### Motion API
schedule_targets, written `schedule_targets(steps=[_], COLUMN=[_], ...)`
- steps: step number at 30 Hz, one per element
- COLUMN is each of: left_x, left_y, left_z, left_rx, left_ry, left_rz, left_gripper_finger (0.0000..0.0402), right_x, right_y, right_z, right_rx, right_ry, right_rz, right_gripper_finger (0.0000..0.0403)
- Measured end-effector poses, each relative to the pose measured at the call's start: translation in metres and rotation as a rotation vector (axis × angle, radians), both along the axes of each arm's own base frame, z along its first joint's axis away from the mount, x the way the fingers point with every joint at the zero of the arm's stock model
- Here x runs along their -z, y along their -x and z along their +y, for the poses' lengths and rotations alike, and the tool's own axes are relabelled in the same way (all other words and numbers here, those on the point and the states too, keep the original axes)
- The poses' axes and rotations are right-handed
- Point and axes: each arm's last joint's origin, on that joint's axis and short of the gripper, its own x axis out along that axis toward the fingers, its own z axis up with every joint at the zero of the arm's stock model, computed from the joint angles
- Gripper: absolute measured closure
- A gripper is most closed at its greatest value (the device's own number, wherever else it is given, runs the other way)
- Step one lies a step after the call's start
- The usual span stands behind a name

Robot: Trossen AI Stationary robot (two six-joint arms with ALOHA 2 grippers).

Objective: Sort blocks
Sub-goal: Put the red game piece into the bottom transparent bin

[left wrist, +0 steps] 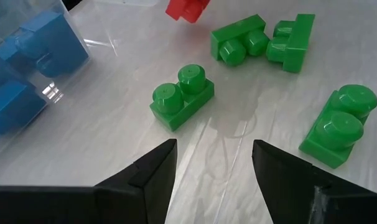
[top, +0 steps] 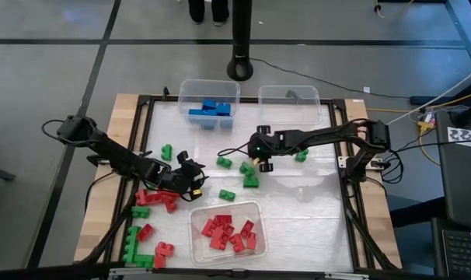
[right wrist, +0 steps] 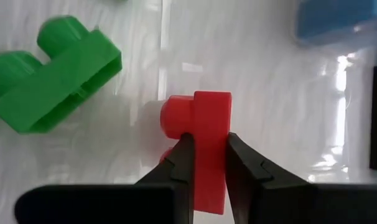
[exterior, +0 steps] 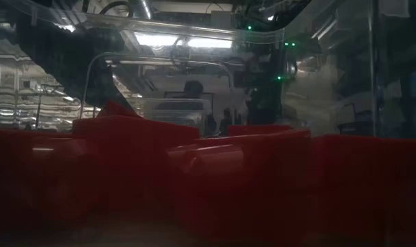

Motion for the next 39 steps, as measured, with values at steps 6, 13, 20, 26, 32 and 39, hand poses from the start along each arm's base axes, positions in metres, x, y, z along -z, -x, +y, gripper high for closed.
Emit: schedule_targets(steps=[6,13,20,26,32,39], left_x=[0.0,-0.001,-0.001,-0.001,-0.001,-0.001], left_y=[0.0,-0.001,-0.001,-0.001,-0.001,-0.001], left_z=[0.0,0.0,0.0,0.0,0.0,0.0], left_rx=[-0.001,0.002,0.003,0.003,0.003,0.003], left_ry=[0.0,0.0,-0.001,0.001,0.0,-0.001], left_rz=[-0.001,-0.009,-0.01,-0.013,-0.011,-0.01], left_gripper_finger=[0.0204,0.0204,0.0204,0.0204,0.0204,0.0204], right_x=[-0.031,-0.069,-0.067,-0.076,-0.056,-0.016], right_y=[-0.005,-0.008,-0.006,-0.012,-0.025,-0.041], right_z=[0.006,0.019,0.017,0.017,0.012,-0.015], right_rx=[-0.061,-0.132,-0.117,-0.129,-0.046,0.104], right_ry=[0.003,0.002,0.0,0.005,0.137,0.14], right_rz=[-0.067,-0.139,-0.114,-0.171,-0.139,-0.104], right_gripper_finger=[0.0356,0.0401,0.0366,0.0302,0.0198,0.0101])
